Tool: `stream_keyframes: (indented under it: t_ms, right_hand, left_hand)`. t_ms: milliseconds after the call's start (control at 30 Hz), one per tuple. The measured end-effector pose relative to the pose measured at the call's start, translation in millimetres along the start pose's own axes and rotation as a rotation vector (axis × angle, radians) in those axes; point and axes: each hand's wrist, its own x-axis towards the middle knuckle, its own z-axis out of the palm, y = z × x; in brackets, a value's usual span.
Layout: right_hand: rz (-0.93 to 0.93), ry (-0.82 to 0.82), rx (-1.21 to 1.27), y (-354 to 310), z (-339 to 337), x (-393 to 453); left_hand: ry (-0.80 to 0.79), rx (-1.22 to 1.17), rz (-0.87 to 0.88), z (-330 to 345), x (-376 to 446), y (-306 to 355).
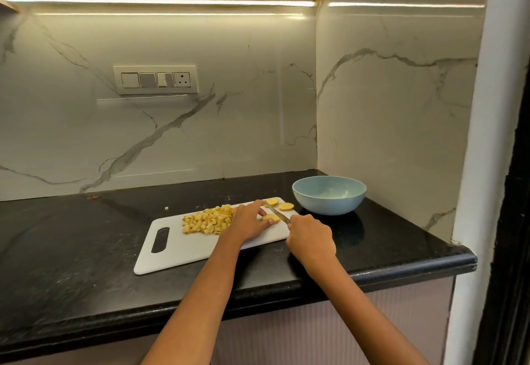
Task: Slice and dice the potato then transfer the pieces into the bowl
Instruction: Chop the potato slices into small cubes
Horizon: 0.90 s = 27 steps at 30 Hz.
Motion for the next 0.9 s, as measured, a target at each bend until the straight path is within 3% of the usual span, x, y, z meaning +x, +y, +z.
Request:
stream_keyframes:
  t_ms: [600, 900]
  right_hand:
    - [-0.034, -0.001, -0.111, -13.1, 0.7, -0.8]
    - [-0.114, -0.048, -0.156, -5.0, -6.5, -11.5]
  left_hand:
    - [0.054, -0.058, 0.017, 2.6, 4.9, -2.7]
    - [0.092, 0.046, -0.010, 2.1, 0.5, 1.9]
